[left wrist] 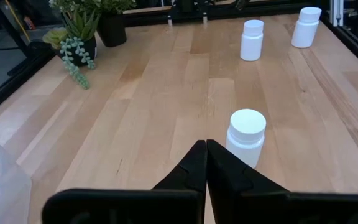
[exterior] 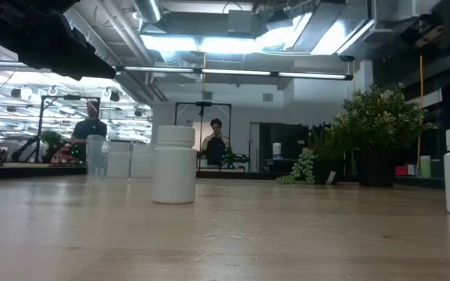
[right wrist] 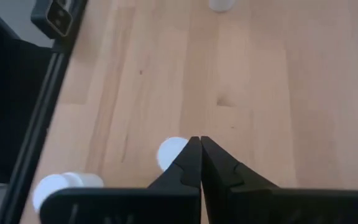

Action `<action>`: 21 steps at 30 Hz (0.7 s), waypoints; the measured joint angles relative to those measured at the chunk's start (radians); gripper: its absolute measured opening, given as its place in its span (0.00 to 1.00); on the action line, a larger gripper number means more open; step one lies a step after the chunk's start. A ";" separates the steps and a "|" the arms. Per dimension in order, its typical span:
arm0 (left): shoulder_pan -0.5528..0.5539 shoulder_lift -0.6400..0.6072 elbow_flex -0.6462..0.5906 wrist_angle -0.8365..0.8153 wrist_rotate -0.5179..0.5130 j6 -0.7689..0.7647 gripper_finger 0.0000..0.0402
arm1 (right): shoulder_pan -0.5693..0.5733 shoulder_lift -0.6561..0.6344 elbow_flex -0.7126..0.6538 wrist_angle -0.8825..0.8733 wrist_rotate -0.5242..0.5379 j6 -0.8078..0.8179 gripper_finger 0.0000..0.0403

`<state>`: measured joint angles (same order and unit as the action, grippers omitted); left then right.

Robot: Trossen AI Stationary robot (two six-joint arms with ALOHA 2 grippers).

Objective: Pick and place pill bottles into a basket
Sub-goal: Put the white medicine bottle into the transparent bin

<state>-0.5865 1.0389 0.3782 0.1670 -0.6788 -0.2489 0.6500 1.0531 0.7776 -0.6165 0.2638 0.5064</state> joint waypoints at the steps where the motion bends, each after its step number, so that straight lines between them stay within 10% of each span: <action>1: 0.000 0.000 0.000 0.000 0.000 0.000 0.00 | 0.020 -0.003 -0.007 0.006 0.006 0.017 0.00; 21: 0.000 0.000 0.000 0.001 -0.017 -0.003 0.02 | 0.320 -0.004 -0.028 0.008 0.259 0.189 0.04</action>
<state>-0.5865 1.0389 0.3782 0.1684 -0.6961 -0.2523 0.9697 1.0489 0.7500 -0.6081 0.5223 0.6954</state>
